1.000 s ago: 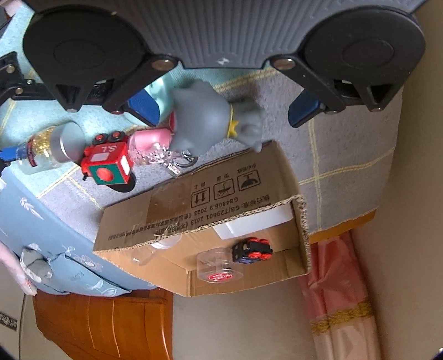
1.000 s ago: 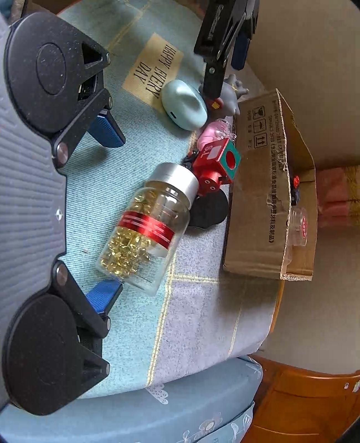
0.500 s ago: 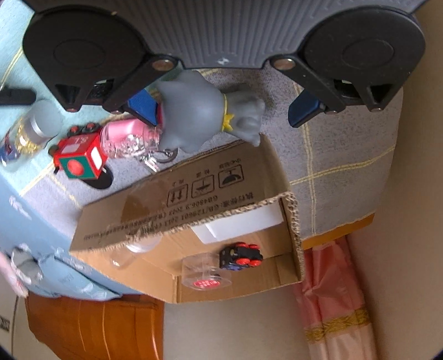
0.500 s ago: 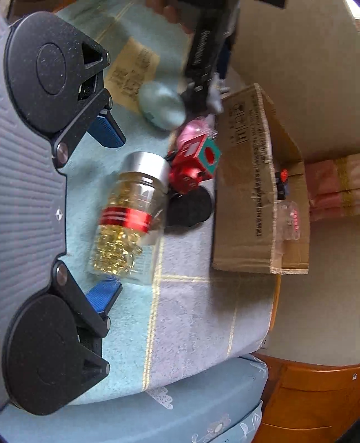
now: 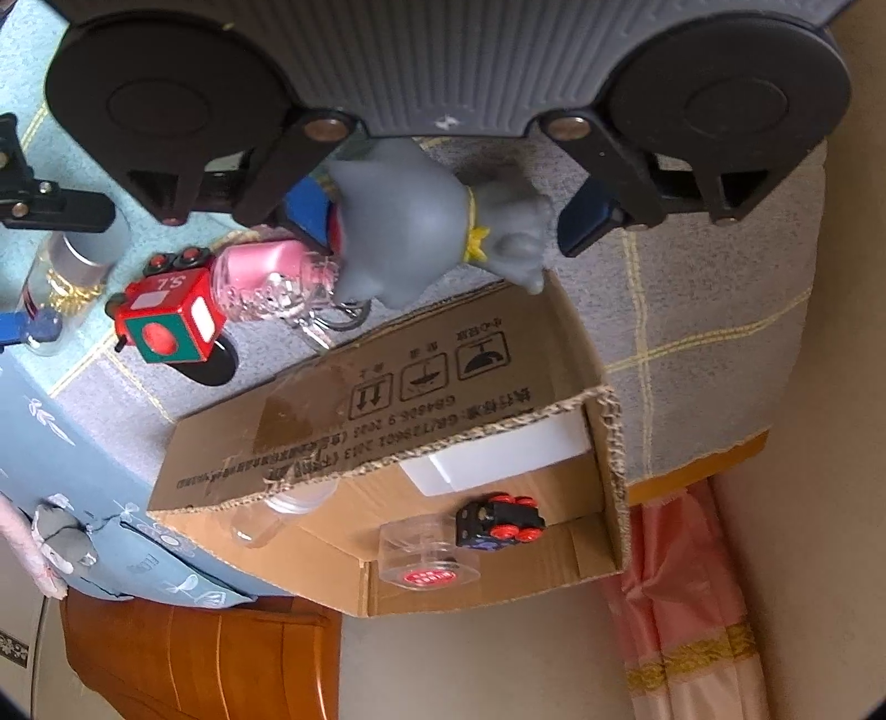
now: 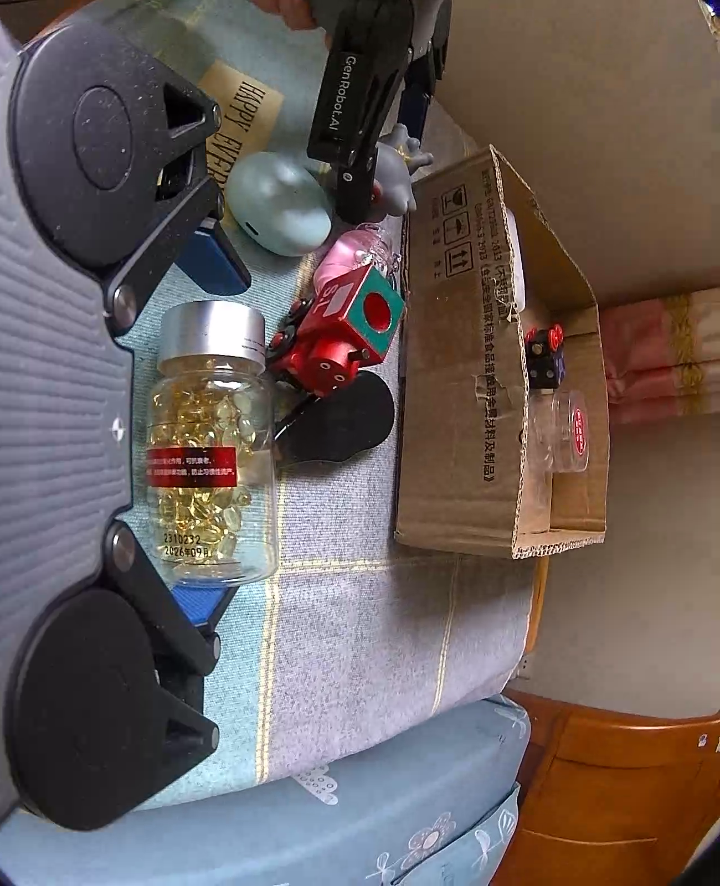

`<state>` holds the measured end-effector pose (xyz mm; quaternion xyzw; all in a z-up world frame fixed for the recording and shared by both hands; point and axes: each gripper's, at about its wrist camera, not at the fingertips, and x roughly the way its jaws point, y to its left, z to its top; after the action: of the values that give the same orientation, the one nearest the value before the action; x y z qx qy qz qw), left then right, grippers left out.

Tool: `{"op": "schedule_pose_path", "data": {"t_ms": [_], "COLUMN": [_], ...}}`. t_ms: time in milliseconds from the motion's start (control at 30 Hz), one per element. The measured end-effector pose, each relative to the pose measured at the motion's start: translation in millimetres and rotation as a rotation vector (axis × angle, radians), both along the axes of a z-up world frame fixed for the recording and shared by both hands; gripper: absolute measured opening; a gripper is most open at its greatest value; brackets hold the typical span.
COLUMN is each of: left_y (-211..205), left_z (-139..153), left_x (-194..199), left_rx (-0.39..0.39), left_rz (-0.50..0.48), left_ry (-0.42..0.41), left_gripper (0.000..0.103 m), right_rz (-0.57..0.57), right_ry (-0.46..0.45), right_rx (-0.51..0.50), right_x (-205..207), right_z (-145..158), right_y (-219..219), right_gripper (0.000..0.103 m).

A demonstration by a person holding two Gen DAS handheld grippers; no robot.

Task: Organize rigid objects
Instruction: 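Close left tool on grey toy figure while right tool grips and lifts capsule bottle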

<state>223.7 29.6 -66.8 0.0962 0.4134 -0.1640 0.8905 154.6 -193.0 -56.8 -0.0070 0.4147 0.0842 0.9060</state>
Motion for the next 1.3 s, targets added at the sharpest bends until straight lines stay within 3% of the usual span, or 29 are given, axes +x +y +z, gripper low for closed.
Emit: {"op": "schedule_pose_path", "data": {"t_ms": [67,200,333,633,900,1300], "left_y": [0,0,2,9,8,-2], "left_z": [0,1,2,18,38,81], "left_x": [0,0,0,-6,-18,-27], "left_rx": [-0.011,-0.013,-0.013,0.001,0.017,0.022], "left_rz": [-0.006,-0.005,-0.001,0.006,0.001,-0.025], "left_ry": [0.016,0.028,0.048,0.08,0.095,0.047], "left_gripper": [0.075,0.073,0.072,0.072,0.072,0.072], "right_rz": [-0.007,-0.011,0.003,0.135,0.221,0.268], "right_ry": [0.007,0.017,0.025,0.026,0.015,-0.048], "right_rx": [-0.013,-0.048,-0.044,-0.111,-0.082,-0.02], "right_x": [1,0,1,-6,-15,-11], "right_z": [0,1,3,12,36,73], "right_y": [3,6,2,6,2,0], "right_gripper": [0.103,0.096,0.096,0.096,0.096,0.096]}}
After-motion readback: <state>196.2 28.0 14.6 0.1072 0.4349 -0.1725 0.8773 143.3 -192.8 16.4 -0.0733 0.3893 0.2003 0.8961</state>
